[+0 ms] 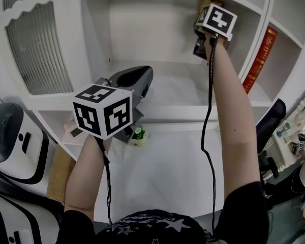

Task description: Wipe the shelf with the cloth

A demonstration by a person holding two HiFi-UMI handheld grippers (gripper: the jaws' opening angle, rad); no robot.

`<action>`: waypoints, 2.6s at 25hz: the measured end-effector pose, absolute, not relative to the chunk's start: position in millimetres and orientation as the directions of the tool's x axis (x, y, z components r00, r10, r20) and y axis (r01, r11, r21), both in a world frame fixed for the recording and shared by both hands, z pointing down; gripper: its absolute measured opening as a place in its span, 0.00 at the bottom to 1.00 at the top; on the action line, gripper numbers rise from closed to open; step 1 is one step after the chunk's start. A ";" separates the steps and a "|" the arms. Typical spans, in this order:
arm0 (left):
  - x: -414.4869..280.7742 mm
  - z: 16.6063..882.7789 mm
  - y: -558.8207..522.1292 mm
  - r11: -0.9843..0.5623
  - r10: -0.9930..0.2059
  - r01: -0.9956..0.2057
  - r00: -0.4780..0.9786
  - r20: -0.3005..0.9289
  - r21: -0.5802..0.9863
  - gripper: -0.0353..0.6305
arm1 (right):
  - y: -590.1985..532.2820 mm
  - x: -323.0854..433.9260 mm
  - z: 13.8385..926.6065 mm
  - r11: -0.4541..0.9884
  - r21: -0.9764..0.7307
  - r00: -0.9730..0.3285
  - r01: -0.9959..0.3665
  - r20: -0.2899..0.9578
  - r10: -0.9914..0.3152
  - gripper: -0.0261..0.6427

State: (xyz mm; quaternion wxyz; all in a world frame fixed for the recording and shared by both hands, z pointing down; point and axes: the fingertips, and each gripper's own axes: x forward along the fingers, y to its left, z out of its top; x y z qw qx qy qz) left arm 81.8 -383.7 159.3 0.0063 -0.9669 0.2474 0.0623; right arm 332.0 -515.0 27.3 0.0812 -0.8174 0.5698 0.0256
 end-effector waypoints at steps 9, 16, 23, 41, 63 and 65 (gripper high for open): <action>74.7 164.1 -384.2 -0.875 -0.483 -0.482 0.866 -0.128 0.034 0.06 | -490.5 326.4 30.5 -0.349 -0.111 0.364 -0.930 -0.180 -0.914 0.18; 79.9 170.0 -353.2 -0.892 -0.452 -0.452 0.885 -0.112 0.033 0.06 | -450.7 319.7 39.5 -0.349 -0.109 0.364 -0.931 -0.183 -0.913 0.18; 79.6 174.6 -326.7 -0.908 -0.418 -0.415 0.903 -0.102 0.051 0.06 | -413.1 306.2 38.4 -0.340 -0.087 0.351 -0.936 -0.197 -0.915 0.18; 82.3 200.6 -279.3 -0.932 -0.352 -0.344 0.934 -0.064 0.114 0.06 | -340.9 299.8 60.6 -0.337 -0.113 0.354 -0.935 -0.196 -0.915 0.18; 97.9 194.9 -311.6 -0.929 -0.361 -0.350 0.928 -0.089 0.120 0.06 | -405.8 269.8 89.1 -0.282 -0.055 0.287 -0.958 -0.142 -0.947 0.18; 94.5 193.3 -319.5 -0.925 -0.373 -0.362 0.924 -0.090 0.118 0.06 | -426.2 269.3 96.7 -0.288 -0.054 0.293 -0.956 -0.116 -0.949 0.19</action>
